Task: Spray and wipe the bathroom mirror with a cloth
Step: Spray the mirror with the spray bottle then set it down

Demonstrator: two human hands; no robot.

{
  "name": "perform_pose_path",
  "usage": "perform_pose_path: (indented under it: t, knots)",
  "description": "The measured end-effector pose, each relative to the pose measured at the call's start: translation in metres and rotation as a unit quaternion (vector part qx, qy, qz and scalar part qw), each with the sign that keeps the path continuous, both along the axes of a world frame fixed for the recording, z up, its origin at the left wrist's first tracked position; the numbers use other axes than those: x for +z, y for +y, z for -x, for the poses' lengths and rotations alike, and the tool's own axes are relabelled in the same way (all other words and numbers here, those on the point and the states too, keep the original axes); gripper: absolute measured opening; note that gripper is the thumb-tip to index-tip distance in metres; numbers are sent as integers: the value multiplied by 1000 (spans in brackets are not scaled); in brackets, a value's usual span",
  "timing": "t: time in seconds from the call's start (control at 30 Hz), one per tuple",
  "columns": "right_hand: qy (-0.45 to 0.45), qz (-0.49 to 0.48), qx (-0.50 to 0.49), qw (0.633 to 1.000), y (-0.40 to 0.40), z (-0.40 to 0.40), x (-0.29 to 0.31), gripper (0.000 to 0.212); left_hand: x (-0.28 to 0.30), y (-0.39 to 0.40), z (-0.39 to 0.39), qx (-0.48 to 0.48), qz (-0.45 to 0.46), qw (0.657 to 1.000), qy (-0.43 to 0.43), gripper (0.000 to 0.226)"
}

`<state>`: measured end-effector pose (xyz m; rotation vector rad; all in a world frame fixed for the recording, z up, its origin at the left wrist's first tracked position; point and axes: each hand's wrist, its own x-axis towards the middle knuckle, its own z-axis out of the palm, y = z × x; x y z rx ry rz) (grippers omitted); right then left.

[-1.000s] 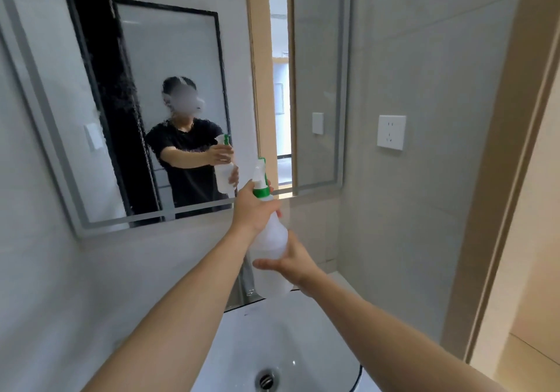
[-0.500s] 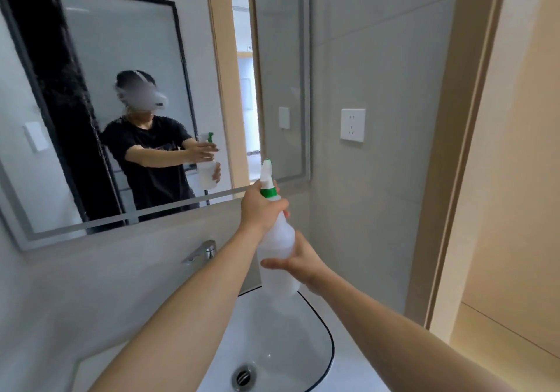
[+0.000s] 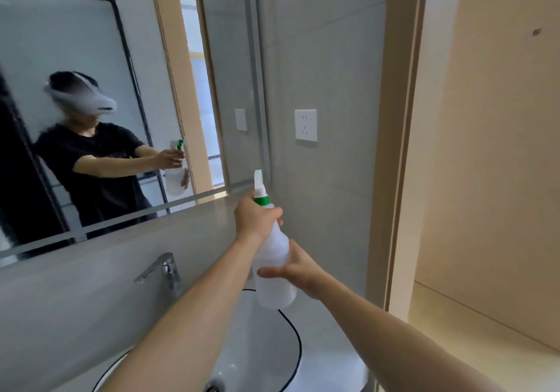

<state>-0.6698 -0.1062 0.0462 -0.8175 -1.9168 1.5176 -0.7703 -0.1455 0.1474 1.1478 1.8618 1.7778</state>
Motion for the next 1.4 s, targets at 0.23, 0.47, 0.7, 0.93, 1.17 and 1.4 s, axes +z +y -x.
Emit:
perform_pose_path:
  t: [0.23,0.47,0.7,0.93,1.17,1.4]
  knots:
    - [8,-10,23,1000,7,-8,7,81,1,7,-5,8,-7,1000,23,19]
    - [-12,-33,0,999,19,-4,12,87,8,12,-3,33,-41,997,49,23]
    - [-65,-79,-100,990,22,-13,14,94,-3,33,-7,28,-49,995,82,34]
    - [-70,-67,-132,987,46,-41,-10,80,-40,44,-11,-169,-28,982,80,51]
    - [-63,-25,-122,990,70,-59,-41,67,-116,51,-18,-151,152,966,-146,66]
    - [-138,7,-116,984,91,-70,-105,89,-170,79,-25,-151,277,894,-317,69]
